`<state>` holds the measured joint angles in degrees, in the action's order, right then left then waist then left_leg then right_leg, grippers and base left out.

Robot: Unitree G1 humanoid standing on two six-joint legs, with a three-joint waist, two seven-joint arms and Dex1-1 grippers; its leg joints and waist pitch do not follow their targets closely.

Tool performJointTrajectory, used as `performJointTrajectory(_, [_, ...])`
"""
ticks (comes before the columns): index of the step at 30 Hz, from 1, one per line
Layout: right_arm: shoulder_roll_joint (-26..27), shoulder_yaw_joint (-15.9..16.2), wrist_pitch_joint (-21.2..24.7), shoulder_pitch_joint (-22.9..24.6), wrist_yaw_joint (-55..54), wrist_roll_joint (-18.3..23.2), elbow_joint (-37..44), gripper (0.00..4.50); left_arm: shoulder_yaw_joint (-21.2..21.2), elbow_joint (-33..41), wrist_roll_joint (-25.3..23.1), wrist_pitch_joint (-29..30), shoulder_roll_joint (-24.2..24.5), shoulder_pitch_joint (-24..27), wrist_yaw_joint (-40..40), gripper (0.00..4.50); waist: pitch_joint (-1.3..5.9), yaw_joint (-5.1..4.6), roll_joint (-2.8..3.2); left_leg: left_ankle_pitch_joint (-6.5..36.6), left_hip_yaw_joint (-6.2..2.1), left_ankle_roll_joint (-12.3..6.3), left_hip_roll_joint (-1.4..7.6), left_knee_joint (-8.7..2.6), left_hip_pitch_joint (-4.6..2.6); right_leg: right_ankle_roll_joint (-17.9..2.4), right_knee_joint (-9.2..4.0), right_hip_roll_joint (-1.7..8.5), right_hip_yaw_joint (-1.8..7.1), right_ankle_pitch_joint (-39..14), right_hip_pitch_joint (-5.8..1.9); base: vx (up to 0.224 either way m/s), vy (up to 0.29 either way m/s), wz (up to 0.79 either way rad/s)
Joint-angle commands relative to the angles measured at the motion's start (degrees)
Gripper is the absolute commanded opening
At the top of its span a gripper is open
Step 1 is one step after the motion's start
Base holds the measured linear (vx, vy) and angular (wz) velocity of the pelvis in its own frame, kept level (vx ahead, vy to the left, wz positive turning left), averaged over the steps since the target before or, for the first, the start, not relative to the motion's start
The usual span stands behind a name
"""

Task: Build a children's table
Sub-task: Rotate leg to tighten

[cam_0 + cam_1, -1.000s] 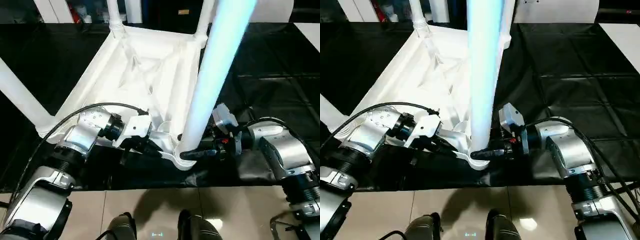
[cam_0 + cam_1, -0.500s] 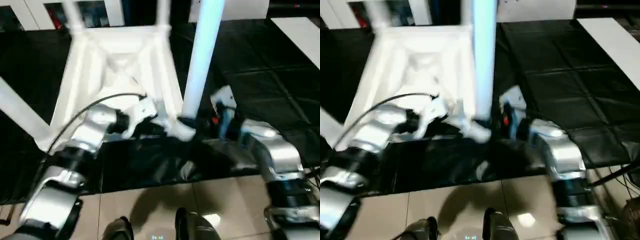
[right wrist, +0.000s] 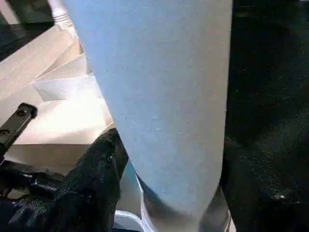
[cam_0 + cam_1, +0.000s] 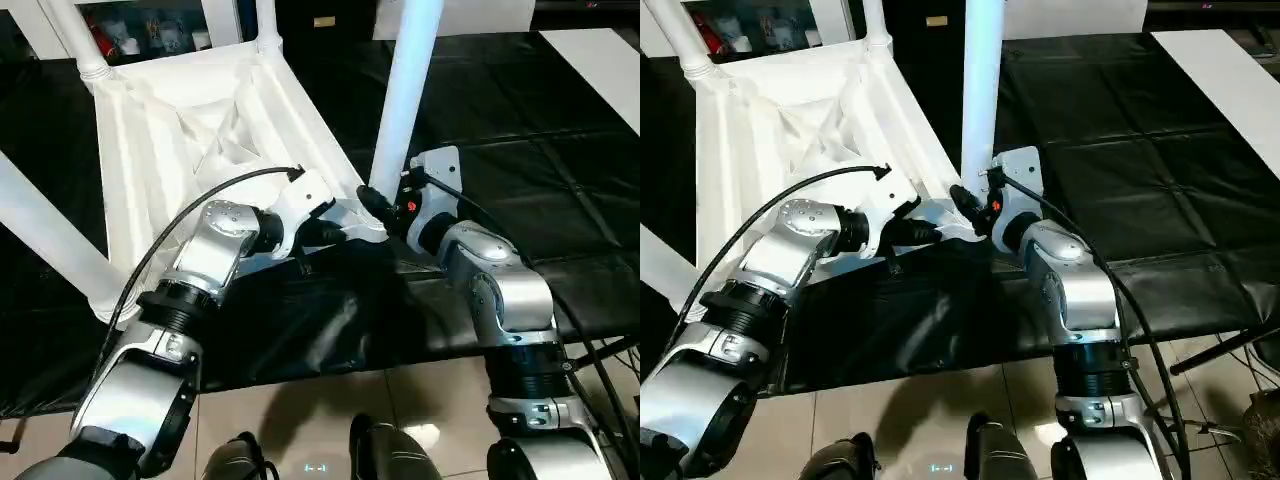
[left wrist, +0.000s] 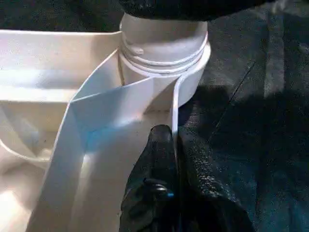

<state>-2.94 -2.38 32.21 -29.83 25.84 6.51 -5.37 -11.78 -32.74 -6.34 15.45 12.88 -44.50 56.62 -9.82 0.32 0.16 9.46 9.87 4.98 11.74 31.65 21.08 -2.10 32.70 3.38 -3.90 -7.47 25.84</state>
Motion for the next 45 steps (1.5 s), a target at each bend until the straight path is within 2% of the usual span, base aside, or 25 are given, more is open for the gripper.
performJointTrajectory(1, [2.07,7.56,0.85,1.34,6.35,4.00,0.19,3.20,-2.60,2.36,1.93,-3.69,-1.51,0.51,2.35,0.00,4.26,0.51,-0.24,8.94,0.00,-4.57,0.15,-2.98,0.05,-9.12,-4.17,3.65,2.58,-18.86,-4.59,0.000,0.000,0.00])
performJointTrajectory(2, [0.74,6.90,-0.17,1.92,7.21,4.13,0.40,3.24,-3.22,2.65,1.89,-5.92,-0.07,1.18,4.69,0.00,4.31,0.49,-0.20,8.51,-0.07,-4.75,0.20,-3.00,0.13,-9.71,-3.96,3.66,2.59,-17.18,-4.73,0.000,0.000,0.00])
performJointTrajectory(5, [-1.04,6.27,-1.65,2.54,8.87,4.29,0.53,3.63,-4.27,2.39,1.46,-8.87,1.66,1.73,7.55,0.00,4.39,0.41,-0.23,8.61,0.03,-5.05,0.21,-2.95,0.05,-10.02,-3.93,3.68,2.67,-16.44,-4.80,0.000,0.000,0.00])
performJointTrajectory(7, [-4.44,5.14,-2.40,3.82,13.68,6.01,1.76,3.68,-5.53,0.68,0.86,-14.43,4.35,1.92,11.83,0.00,4.49,0.62,-0.13,8.85,0.16,-5.38,0.35,-2.90,-0.20,-10.30,-3.99,3.74,2.75,-16.36,-4.67,0.000,0.000,0.00])
performJointTrajectory(8, [-6.71,5.04,-1.81,4.80,17.51,7.32,3.02,3.85,-5.50,-0.02,1.52,-15.92,5.28,1.93,14.38,0.00,4.64,0.89,-0.06,7.76,0.18,-5.94,0.47,-2.83,-0.18,-11.27,-3.49,3.67,2.83,-13.04,-4.85,0.000,0.000,0.00])
performJointTrajectory(10, [-8.58,5.71,-2.27,5.58,20.87,7.76,3.76,3.85,-5.24,-0.49,2.16,-16.75,5.48,1.74,15.61,0.00,4.66,1.19,-0.03,7.57,0.29,-6.36,0.59,-2.78,-0.31,-11.88,-3.41,3.57,2.81,-11.48,-4.74,0.000,0.000,0.00])
performJointTrajectory(12, [-12.70,7.23,-3.89,7.23,27.00,7.91,4.72,4.13,-4.41,-1.33,3.95,-17.87,5.60,1.28,18.17,0.00,4.76,2.04,-0.04,7.42,0.31,-6.55,0.83,-2.78,-0.47,-12.79,-3.15,3.73,2.75,-10.55,-4.70,0.000,0.000,0.00])
performJointTrajectory(15, [-16.61,7.86,-5.90,7.99,32.06,8.21,4.38,4.39,-3.83,-1.92,5.56,-18.66,5.94,0.98,21.21,0.00,4.77,2.67,-0.27,7.43,0.38,-6.40,0.86,-2.63,-0.28,-12.98,-3.07,3.95,2.82,-11.19,-4.87,0.000,0.000,0.00])
performJointTrajectory(18, [-19.43,8.00,-7.03,7.90,35.53,9.16,3.83,4.46,-3.57,-3.83,4.86,-19.69,6.30,0.40,19.28,0.00,4.89,3.04,-0.27,8.02,0.41,-6.30,0.76,-2.51,-0.24,-12.50,-3.22,3.94,2.78,-13.15,-4.89,0.000,0.000,0.00])
performJointTrajectory(21, [-20.33,7.77,-7.64,7.79,36.81,9.79,3.73,4.46,-2.88,-4.53,5.08,-17.99,6.25,0.42,18.22,0.00,4.82,3.19,-0.52,8.83,0.37,-5.67,0.62,-2.48,-0.18,-11.26,-3.59,3.98,2.74,-16.87,-4.84,0.000,0.000,0.00])
performJointTrajectory(23, [-20.74,7.57,-8.65,7.90,37.52,10.02,3.63,4.46,-1.18,-2.97,6.92,-14.13,5.88,1.59,18.09,0.00,5.02,3.15,-0.67,8.42,0.35,-5.42,0.56,-2.38,-0.12,-10.95,-3.55,3.94,2.75,-17.41,-4.88,0.000,0.000,0.00])
performJointTrajectory(25, [-20.73,7.39,-9.80,7.91,36.99,9.64,3.26,4.46,-0.78,-1.15,7.88,-12.11,6.17,2.83,19.26,0.00,5.17,3.10,-0.69,7.48,0.32,-5.55,0.58,-2.33,-0.04,-11.20,-3.35,3.84,2.74,-16.44,-4.89,0.000,0.000,0.00])
performJointTrajectory(27, [-20.48,7.15,-10.84,7.89,36.46,9.44,2.74,4.50,-1.07,-0.43,7.59,-12.07,6.71,3.53,19.82,0.44,5.32,3.00,-0.66,6.49,0.31,-5.92,0.58,-2.26,0.08,-11.66,-3.08,3.78,2.73,-14.45,-4.94,0.000,0.000,0.00])
performJointTrajectory(30, [-20.51,6.91,-10.60,8.44,36.76,10.33,2.44,4.50,-1.63,-0.26,6.35,-12.64,8.72,4.43,19.73,0.44,5.55,2.94,-0.64,5.62,0.36,-6.61,0.55,-2.13,0.10,-12.46,-2.84,3.74,2.67,-12.35,-5.08,0.000,0.000,0.00])
performJointTrajectory(31, [-20.95,7.46,-10.92,8.81,36.96,10.04,2.51,4.50,-1.74,-0.48,5.88,-12.66,9.24,4.47,19.38,0.57,5.52,2.94,-0.55,5.72,0.39,-6.64,0.55,-2.11,0.08,-12.46,-2.85,3.61,2.66,-12.36,-4.98,0.000,0.000,0.00])
performJointTrajectory(33, [-21.00,7.52,-11.02,9.21,36.94,10.17,2.69,4.50,-1.80,-0.86,5.48,-12.67,9.69,4.41,19.24,0.70,5.58,2.93,-0.76,6.26,0.40,-6.50,0.47,-2.09,0.06,-11.63,-2.99,3.64,2.60,-13.96,-5.10,0.000,0.000,0.00])
performJointTrajectory(36, [-21.60,8.06,-11.64,9.61,37.70,10.06,2.97,4.50,-1.78,-0.49,5.25,-11.87,10.20,4.58,18.94,0.70,5.59,2.97,-0.72,6.36,0.41,-6.02,0.49,-2.07,-0.03,-10.95,-3.04,3.64,2.66,-15.26,-4.99,0.000,0.000,0.00])
performJointTrajectory(38, [-22.04,8.21,-11.05,9.67,37.07,9.48,2.94,4.50,-1.86,-0.05,5.44,-11.50,10.51,4.82,19.61,0.70,5.61,2.97,-0.70,5.95,0.38,-6.10,0.49,-2.07,0.01,-11.14,-2.96,3.59,2.65,-14.50,-5.03,0.000,0.000,0.00])
performJointTrajectory(39, [-22.34,8.39,-11.32,9.72,37.02,9.06,2.77,4.50,-2.04,0.60,5.75,-11.23,10.87,5.20,20.39,0.70,5.75,3.00,-0.50,5.85,0.33,-6.06,0.56,-2.04,-0.06,-11.48,-2.83,3.66,2.65,-14.07,-5.07,0.000,0.000,0.00])
performJointTrajectory(42, [-22.85,8.64,-12.98,9.58,37.14,8.34,1.78,4.50,-3.07,1.72,5.85,-11.45,11.86,6.06,21.06,0.36,5.78,2.91,-0.67,5.89,0.37,-6.06,0.47,-1.97,0.10,-11.62,-2.74,3.61,2.68,-13.40,-5.18,0.000,0.000,0.00])
performJointTrajectory(45, [-23.07,8.80,-13.13,9.27,36.99,7.99,1.28,4.50,-4.04,1.06,4.75,-13.18,12.38,6.05,20.70,0.24,5.72,2.89,-0.51,6.04,0.37,-6.07,0.44,-1.93,0.08,-11.37,-2.86,3.57,2.63,-14.18,-5.10,0.000,0.000,0.00])
